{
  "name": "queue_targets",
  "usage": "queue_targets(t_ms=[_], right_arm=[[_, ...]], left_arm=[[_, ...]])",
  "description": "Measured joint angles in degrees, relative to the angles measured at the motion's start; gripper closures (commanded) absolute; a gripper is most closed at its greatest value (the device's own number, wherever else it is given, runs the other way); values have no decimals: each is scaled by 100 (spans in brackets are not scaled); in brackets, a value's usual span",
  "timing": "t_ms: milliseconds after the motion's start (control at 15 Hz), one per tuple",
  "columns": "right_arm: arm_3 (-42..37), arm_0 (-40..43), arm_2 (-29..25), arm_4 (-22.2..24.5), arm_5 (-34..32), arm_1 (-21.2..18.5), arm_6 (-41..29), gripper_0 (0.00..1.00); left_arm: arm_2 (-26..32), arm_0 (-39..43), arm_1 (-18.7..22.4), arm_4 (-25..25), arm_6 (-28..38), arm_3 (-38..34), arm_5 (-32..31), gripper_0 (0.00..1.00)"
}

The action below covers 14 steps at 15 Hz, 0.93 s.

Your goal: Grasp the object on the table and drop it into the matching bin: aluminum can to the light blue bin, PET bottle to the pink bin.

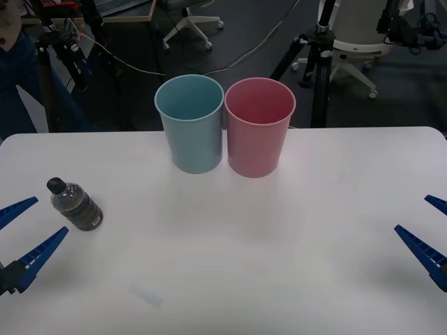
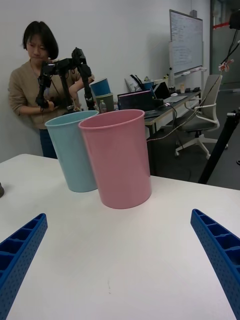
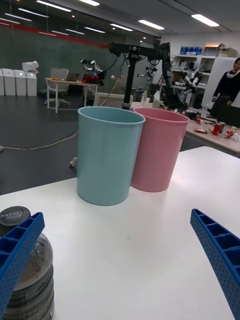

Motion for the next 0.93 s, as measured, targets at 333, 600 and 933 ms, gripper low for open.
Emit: queue_targets(t_ms=[333,600,933], right_arm=[[0,0,0,0,0,0,0,0],[0,0,0,0,0,-1,0,0],[0,0,0,0,0,-1,0,0]], left_arm=[[-193,57,-112,91,-71,-66,12,0],[-174,326,-103,199,-182,-120,18,0],[-50,597,-103,280,-323,-101,98,0]])
